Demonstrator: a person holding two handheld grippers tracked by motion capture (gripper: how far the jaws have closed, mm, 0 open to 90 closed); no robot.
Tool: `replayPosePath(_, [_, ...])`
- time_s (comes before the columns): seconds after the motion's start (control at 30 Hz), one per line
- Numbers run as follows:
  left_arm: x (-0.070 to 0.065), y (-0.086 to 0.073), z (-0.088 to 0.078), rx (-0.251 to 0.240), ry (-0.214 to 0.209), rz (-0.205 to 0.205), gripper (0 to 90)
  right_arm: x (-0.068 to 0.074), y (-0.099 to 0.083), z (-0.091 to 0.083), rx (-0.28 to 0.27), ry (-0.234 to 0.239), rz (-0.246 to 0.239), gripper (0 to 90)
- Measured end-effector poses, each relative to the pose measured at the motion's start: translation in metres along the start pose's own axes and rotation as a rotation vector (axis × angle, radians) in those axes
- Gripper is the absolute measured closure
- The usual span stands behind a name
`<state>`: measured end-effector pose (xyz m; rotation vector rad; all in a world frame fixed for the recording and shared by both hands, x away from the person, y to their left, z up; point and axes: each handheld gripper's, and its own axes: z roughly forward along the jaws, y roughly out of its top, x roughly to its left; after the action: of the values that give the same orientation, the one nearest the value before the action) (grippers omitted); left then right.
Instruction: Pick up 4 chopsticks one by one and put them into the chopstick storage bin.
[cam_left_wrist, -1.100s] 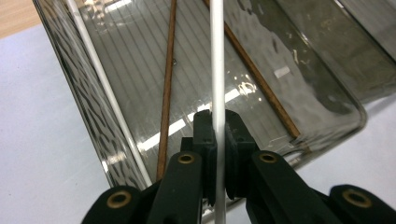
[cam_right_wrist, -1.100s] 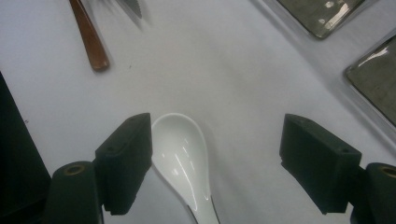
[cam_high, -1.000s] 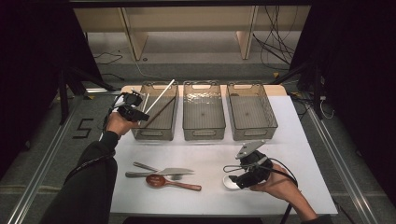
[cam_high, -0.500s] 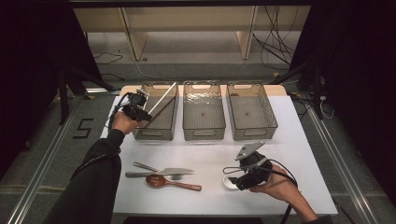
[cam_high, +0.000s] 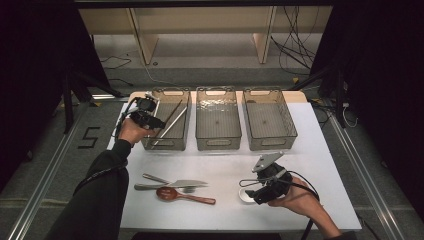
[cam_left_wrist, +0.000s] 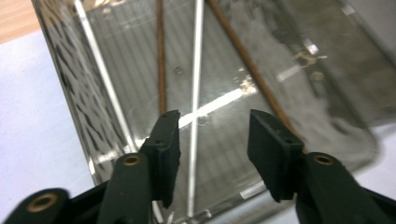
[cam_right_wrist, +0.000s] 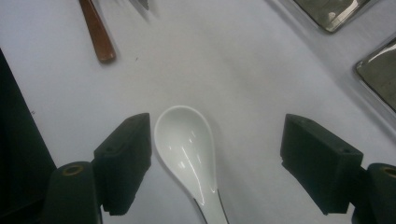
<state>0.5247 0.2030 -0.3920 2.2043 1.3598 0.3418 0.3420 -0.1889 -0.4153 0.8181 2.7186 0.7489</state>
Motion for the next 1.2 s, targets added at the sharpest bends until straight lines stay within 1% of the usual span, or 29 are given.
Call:
replayPosePath(0.07, [-0.004, -0.003, -0.007, -0.022, -0.027, -0.001, 43.7, 0.000, 0.000, 0.000, 0.000, 0.000, 0.001, 25.7])
replayPosePath(0.13, [-0.008, -0.008, -0.013, -0.033, -0.056, 0.026, 40.6, 0.000, 0.000, -0.001, -0.003, -0.001, 0.004, 25.7])
replayPosePath(0.17, [-0.011, -0.010, -0.017, -0.033, -0.062, 0.040, 38.5, 0.000, 0.000, -0.001, -0.002, -0.002, 0.005, 25.7])
replayPosePath(0.23, [-0.016, -0.016, -0.024, -0.052, -0.081, 0.060, 33.6, -0.001, -0.001, -0.001, -0.001, -0.004, 0.006, 25.6])
replayPosePath(0.3, [-0.020, -0.021, -0.032, -0.073, -0.103, 0.069, 31.1, -0.001, -0.001, -0.001, 0.001, -0.004, 0.007, 25.6])
replayPosePath(0.37, [-0.026, -0.027, -0.039, -0.088, -0.119, 0.092, 28.9, -0.001, -0.001, -0.001, 0.000, -0.005, 0.009, 25.6])
replayPosePath(0.43, [-0.031, -0.032, -0.045, -0.090, -0.131, 0.118, 26.6, -0.001, -0.001, -0.001, -0.001, -0.006, 0.009, 25.6])
replayPosePath(0.53, [-0.038, -0.041, -0.053, -0.120, -0.162, 0.130, 24.9, -0.001, -0.001, -0.001, 0.002, -0.006, 0.010, 25.6])
replayPosePath(0.57, [-0.040, -0.042, -0.054, -0.106, -0.167, 0.140, 24.7, -0.001, -0.001, -0.001, 0.003, -0.007, 0.010, 25.6])
replayPosePath(0.6, [-0.042, -0.044, -0.056, -0.100, -0.159, 0.154, 23.4, -0.001, -0.001, -0.001, 0.006, -0.005, 0.010, 25.6])
replayPosePath(0.63, [-0.044, -0.046, -0.058, -0.104, -0.150, 0.161, 22.8, 0.000, -0.001, -0.001, 0.005, -0.004, 0.008, 25.6])
replayPosePath(0.67, [-0.046, -0.048, -0.059, -0.105, -0.153, 0.165, 22.6, 0.000, -0.001, -0.001, 0.005, -0.005, 0.006, 25.6])
replayPosePath(0.83, [-0.054, -0.058, -0.064, -0.081, -0.161, 0.213, 20.3, 0.001, -0.001, -0.001, 0.006, -0.006, 0.009, 25.6])
replayPosePath(0.9, [-0.056, -0.062, -0.066, -0.073, -0.155, 0.225, 20.0, 0.000, -0.002, 0.000, 0.009, -0.006, 0.008, 25.6])
replayPosePath(0.93, [-0.057, -0.064, -0.067, -0.074, -0.154, 0.223, 20.0, 0.000, -0.002, 0.000, 0.013, -0.005, 0.011, 25.6])
replayPosePath(1.0, [-0.059, -0.067, -0.067, -0.061, -0.157, 0.240, 19.8, 0.000, -0.002, 0.001, 0.021, -0.004, 0.009, 25.7])
replayPosePath(1.13, [-0.063, -0.075, -0.064, -0.034, -0.159, 0.260, 19.6, 0.000, -0.002, 0.000, 0.022, -0.005, 0.008, 25.6])
replayPosePath(1.2, [-0.065, -0.079, -0.061, -0.025, -0.158, 0.260, 19.5, 0.000, -0.003, 0.000, 0.023, -0.006, 0.011, 25.7])
